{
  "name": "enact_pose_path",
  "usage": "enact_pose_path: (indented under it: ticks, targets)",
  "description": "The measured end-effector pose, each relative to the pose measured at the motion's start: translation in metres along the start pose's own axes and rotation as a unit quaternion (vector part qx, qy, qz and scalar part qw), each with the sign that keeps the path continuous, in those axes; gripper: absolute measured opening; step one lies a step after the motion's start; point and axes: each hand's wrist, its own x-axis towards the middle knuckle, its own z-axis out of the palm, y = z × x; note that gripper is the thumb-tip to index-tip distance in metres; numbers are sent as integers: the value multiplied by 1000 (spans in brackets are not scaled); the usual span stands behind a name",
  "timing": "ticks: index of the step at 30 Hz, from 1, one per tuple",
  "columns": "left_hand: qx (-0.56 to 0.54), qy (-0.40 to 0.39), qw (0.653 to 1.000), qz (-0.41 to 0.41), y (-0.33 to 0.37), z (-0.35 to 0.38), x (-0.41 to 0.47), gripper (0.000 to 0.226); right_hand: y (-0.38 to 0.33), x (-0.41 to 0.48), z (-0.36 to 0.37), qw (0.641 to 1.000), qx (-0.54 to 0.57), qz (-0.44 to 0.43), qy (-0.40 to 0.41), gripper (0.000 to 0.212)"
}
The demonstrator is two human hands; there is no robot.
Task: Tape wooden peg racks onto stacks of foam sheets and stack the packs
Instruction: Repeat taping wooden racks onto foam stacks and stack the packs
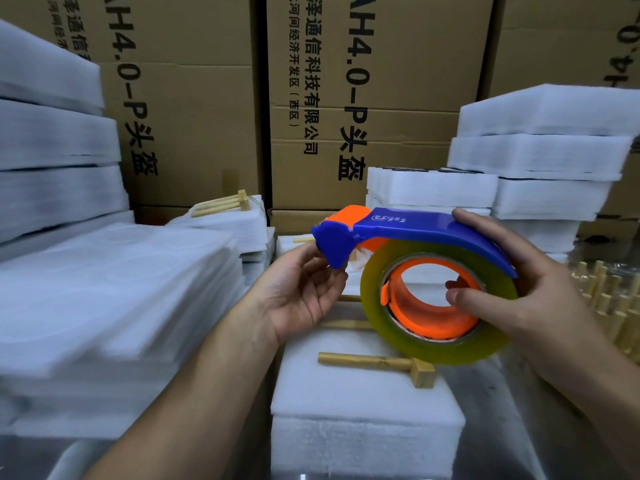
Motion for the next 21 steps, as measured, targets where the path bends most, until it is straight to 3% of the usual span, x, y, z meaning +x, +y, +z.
enact_pose_path:
  ticks: [6,15,21]
  targets:
    - [-5,-8,1000,-11,0,2,-1,26,1,1,0,1000,-2,-4,-2,80]
    - [-16,46,999,20,-3,6,-2,28,2,0,-1,1000,-6,-14,-9,78]
    - [51,83,994,58,-1,6,-2,19,4,0,-1,1000,-11,-16,-13,79]
